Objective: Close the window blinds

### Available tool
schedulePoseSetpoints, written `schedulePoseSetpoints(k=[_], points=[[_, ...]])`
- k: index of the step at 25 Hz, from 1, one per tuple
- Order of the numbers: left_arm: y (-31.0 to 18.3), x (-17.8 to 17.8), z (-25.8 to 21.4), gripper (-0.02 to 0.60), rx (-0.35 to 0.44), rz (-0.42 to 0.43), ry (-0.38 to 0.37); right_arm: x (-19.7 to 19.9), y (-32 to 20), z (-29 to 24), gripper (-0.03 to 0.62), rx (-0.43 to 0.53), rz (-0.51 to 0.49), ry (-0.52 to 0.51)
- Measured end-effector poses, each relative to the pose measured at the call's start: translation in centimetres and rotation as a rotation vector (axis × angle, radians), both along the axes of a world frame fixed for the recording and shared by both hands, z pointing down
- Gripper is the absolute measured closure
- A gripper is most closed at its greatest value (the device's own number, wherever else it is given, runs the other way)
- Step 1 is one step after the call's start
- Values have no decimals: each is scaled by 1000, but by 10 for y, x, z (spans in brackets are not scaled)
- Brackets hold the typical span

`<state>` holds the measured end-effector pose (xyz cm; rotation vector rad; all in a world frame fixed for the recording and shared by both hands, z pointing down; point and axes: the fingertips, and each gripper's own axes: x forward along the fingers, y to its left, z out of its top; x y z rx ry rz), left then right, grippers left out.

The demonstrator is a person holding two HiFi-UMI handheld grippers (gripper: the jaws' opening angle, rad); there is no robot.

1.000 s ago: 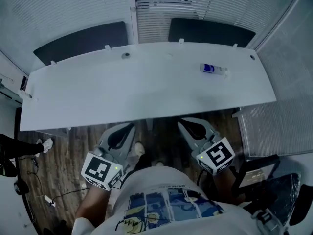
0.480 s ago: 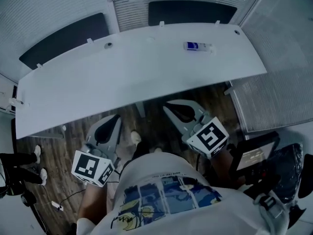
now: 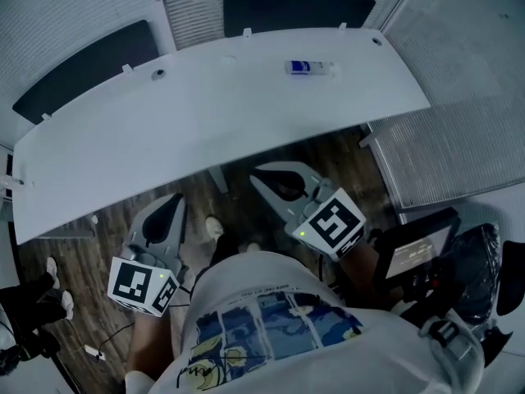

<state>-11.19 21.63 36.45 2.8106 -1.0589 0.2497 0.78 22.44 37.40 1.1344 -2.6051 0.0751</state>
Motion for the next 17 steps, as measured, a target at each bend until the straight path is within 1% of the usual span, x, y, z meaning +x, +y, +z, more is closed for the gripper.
schedulePoseSetpoints(k=[8,11,13,17], points=[[3,1,4,580,-11,1,-14,-2,-2,1,591,23,-28,13],[3,2,10,580,-21,12,-17,-2,-1,3,592,20,-23,7],[3,1,13,580,-38,26,-18,-1,0,7,592,-1,-9,9],[13,-5,24,580,-102,72,-29,-2,14,22,591,-80,34,10]])
